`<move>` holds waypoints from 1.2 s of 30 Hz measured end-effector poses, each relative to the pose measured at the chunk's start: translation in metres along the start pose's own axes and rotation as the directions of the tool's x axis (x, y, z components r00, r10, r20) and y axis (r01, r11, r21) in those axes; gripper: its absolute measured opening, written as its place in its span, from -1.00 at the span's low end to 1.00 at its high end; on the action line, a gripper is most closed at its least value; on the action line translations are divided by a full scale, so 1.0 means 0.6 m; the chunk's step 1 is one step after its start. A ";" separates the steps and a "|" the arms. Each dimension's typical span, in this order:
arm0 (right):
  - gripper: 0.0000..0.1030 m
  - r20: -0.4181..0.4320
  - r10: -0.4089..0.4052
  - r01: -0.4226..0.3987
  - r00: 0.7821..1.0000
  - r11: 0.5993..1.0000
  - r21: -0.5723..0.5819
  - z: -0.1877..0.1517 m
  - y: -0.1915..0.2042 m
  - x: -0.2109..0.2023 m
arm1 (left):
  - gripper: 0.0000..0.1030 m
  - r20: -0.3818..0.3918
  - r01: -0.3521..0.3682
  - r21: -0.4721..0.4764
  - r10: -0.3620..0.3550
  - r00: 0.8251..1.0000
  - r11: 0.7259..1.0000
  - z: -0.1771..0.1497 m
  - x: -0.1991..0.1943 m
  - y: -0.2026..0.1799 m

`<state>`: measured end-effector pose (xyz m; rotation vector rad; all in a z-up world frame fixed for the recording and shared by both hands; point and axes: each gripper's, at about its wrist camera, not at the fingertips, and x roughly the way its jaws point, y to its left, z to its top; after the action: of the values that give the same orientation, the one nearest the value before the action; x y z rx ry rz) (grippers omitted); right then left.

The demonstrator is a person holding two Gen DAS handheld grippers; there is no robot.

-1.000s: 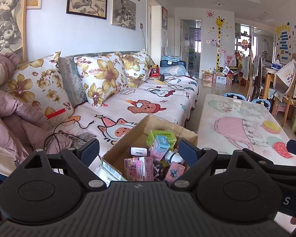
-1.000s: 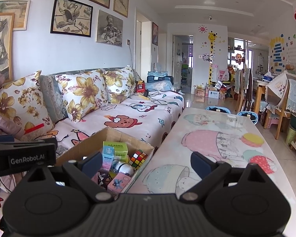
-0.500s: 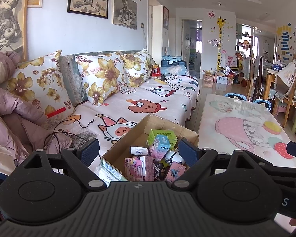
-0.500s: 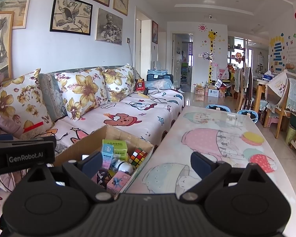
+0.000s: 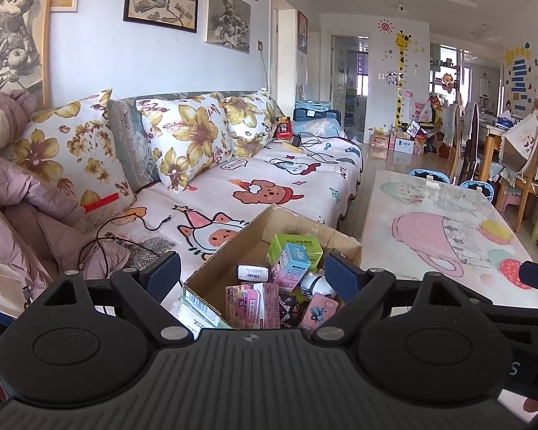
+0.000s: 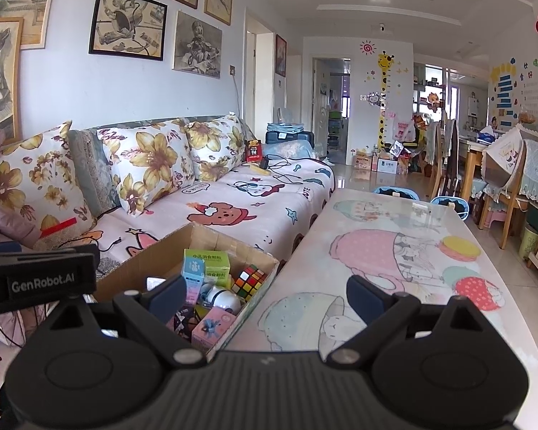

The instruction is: Organize rigid objects

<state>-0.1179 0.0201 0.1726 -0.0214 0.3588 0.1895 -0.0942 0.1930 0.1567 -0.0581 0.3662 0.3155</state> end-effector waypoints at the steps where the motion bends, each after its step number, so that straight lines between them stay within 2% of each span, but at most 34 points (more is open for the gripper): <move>1: 0.86 -0.002 0.002 -0.002 1.000 1.000 -0.003 -0.001 0.000 0.001 | 1.00 0.002 0.017 -0.003 -0.017 1.000 1.000 0.000 -0.001 0.001; 4: 0.87 -0.004 0.013 -0.013 1.000 1.000 -0.025 -0.006 0.010 0.004 | 1.00 -0.004 0.067 0.010 -0.067 0.998 0.998 -0.001 -0.003 -0.006; 7: 0.86 0.037 -0.008 0.010 0.999 0.999 -0.051 -0.010 0.016 -0.001 | 1.00 0.023 0.044 0.043 -0.045 0.999 0.998 -0.003 -0.008 -0.014; 14: 0.91 0.012 -0.020 0.020 1.000 1.000 -0.010 -0.011 -0.005 0.012 | 1.00 0.003 0.017 0.020 -0.017 1.000 1.000 -0.003 0.012 0.004; 18: 0.91 -0.010 -0.006 0.007 1.000 0.999 0.053 -0.008 -0.020 0.022 | 1.00 -0.011 0.014 0.010 -0.014 1.000 1.000 -0.005 0.022 0.009; 36: 0.92 -0.052 0.015 -0.013 0.999 0.999 0.038 -0.029 -0.003 0.064 | 1.00 -0.028 0.016 0.045 -0.015 1.000 0.999 -0.024 0.051 0.001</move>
<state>-0.0886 0.0244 0.1428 0.0135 0.4148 0.1958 -0.0724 0.2011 0.1322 -0.0208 0.3999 0.2914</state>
